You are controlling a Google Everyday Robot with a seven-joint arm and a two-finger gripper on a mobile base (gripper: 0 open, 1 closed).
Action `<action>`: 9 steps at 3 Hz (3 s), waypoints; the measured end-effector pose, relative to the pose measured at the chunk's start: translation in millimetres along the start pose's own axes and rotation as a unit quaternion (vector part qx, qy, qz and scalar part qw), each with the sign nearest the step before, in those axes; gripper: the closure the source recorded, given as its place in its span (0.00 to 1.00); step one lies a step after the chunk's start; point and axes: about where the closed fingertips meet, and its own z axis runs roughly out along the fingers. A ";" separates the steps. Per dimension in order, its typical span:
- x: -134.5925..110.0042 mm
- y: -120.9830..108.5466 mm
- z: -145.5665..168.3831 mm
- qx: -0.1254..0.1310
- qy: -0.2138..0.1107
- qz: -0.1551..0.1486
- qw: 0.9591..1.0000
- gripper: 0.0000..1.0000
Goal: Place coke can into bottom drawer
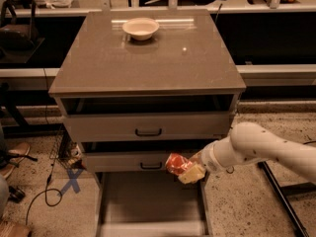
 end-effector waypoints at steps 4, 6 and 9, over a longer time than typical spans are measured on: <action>72.6 -1.9 169.8 -0.049 0.008 0.071 0.996 1.00; 139.1 -2.0 304.6 -0.090 0.001 0.140 0.986 1.00; 134.7 15.1 424.3 -0.101 -0.041 0.188 0.976 0.59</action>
Offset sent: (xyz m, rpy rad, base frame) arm -0.0100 0.0335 -0.0555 0.0301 0.0659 0.0095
